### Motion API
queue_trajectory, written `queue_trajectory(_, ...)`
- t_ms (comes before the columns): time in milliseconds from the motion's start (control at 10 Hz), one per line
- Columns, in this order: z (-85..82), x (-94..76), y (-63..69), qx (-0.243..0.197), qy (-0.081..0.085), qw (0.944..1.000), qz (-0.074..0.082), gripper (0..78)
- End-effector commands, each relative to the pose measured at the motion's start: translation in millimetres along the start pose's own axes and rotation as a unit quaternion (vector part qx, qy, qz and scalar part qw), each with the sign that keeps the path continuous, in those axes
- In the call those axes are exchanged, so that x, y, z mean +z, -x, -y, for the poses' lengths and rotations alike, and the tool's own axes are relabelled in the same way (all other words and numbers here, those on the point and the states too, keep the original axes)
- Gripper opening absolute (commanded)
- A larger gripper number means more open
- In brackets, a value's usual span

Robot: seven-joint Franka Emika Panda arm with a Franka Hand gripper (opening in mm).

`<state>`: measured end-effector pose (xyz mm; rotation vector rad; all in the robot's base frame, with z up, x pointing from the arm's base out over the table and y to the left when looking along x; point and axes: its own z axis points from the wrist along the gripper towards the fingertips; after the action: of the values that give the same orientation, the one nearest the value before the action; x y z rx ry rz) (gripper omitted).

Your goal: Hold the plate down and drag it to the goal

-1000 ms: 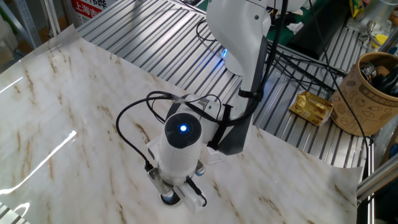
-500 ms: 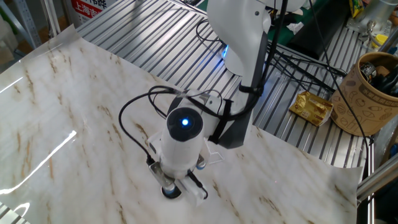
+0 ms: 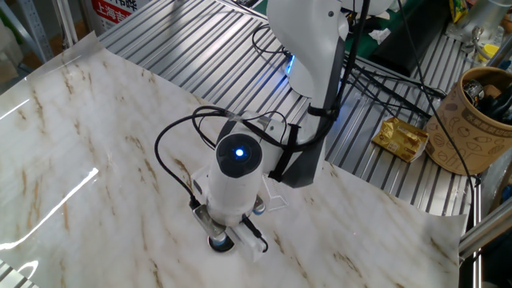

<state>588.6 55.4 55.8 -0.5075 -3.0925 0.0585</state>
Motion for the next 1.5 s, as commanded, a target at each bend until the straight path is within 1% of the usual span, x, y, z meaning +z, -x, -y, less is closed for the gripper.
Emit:
queue_trajectory(100, 16.6, -3.6, -12.2, -0.003, -0.008, 0.9999, -0.008, 0.0)
queue_trajectory(400, 16.3, -4.7, -13.9, -0.002, -0.009, 0.9999, -0.010, 0.0)
queue_trajectory(600, 16.2, -4.7, -13.9, -0.001, -0.006, 0.9999, -0.011, 0.0)
queue_trajectory(1000, 16.2, -4.7, -13.9, 0.001, -0.004, 1.0000, -0.008, 0.0)
queue_trajectory(1300, 16.2, -4.7, -13.9, 0.029, 0.006, 0.9996, 0.000, 0.0)
queue_trajectory(1500, 16.2, -4.7, -13.9, 0.037, 0.010, 0.9992, 0.012, 0.0)
